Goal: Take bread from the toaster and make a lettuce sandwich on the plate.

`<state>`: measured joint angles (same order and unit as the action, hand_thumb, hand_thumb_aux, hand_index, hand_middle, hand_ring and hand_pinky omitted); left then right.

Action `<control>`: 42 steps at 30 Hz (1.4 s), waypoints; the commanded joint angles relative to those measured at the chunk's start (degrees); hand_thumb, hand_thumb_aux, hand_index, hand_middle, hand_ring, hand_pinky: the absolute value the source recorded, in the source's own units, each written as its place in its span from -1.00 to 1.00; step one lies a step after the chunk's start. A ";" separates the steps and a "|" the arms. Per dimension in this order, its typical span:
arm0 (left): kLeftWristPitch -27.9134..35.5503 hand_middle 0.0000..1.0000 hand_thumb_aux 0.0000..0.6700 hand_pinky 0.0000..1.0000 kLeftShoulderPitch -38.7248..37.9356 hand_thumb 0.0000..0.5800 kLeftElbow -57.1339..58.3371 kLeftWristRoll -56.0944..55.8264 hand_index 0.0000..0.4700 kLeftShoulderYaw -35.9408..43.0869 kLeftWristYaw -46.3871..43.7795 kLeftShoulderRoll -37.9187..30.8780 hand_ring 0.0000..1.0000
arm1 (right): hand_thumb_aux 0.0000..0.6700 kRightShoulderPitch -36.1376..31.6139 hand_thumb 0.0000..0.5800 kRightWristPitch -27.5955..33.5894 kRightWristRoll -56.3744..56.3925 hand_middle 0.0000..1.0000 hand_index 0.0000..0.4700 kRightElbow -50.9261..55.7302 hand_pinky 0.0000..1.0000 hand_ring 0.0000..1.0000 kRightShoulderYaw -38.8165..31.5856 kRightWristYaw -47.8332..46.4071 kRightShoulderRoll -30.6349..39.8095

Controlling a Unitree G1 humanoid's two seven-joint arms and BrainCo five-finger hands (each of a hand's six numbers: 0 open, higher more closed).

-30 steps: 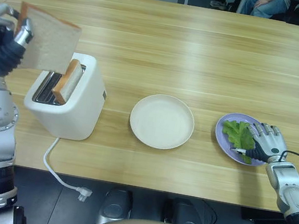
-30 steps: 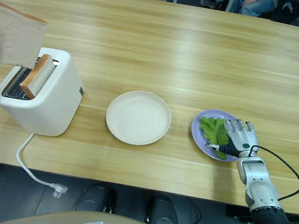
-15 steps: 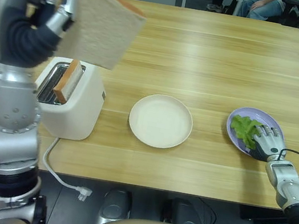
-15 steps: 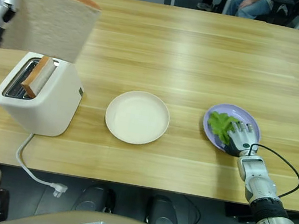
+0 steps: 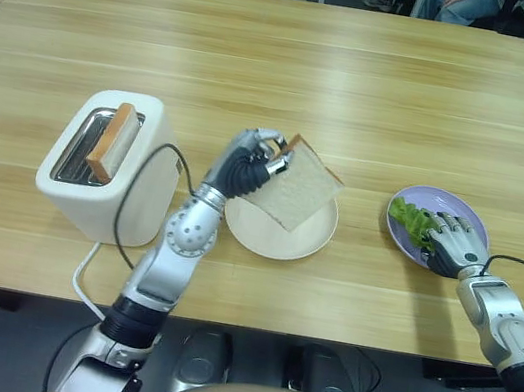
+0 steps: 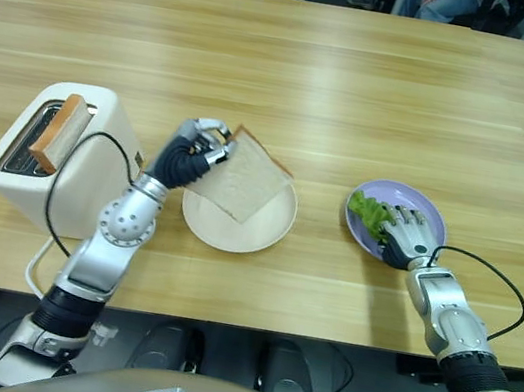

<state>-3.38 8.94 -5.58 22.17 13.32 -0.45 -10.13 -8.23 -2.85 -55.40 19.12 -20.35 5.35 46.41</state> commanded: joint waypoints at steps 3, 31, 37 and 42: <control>-3.27 1.00 1.00 1.00 3.79 1.00 19.38 1.03 0.96 2.05 2.80 1.74 1.00 | 1.00 3.87 1.00 0.04 2.60 -1.00 0.96 -7.30 -1.00 -1.00 2.55 -3.97 1.40; -1.90 -1.00 -1.00 -1.00 4.03 -1.00 10.64 20.20 -1.00 7.02 17.02 -6.74 -1.00 | 1.00 -5.01 1.00 -0.86 2.37 -1.00 0.96 -22.90 -1.00 -1.00 7.73 -6.35 -4.87; 1.53 -1.00 -1.00 -1.00 0.18 -1.00 -12.79 19.30 -1.00 -3.03 12.87 -8.72 -1.00 | 1.00 -9.28 1.00 -0.73 0.04 -1.00 0.96 -24.19 -1.00 -1.00 2.22 -7.88 -13.04; 5.87 -1.00 -1.00 -1.00 -4.55 -1.00 -26.77 18.81 -1.00 -12.96 6.56 -11.49 -1.00 | 1.00 -8.56 1.00 -1.14 -2.61 -1.00 0.96 -23.27 -1.00 -1.00 -3.41 -7.93 -18.58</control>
<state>0.21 6.44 -28.18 41.64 4.29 9.24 -20.53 -17.63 -3.52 -56.62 -4.56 -21.33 -1.92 28.85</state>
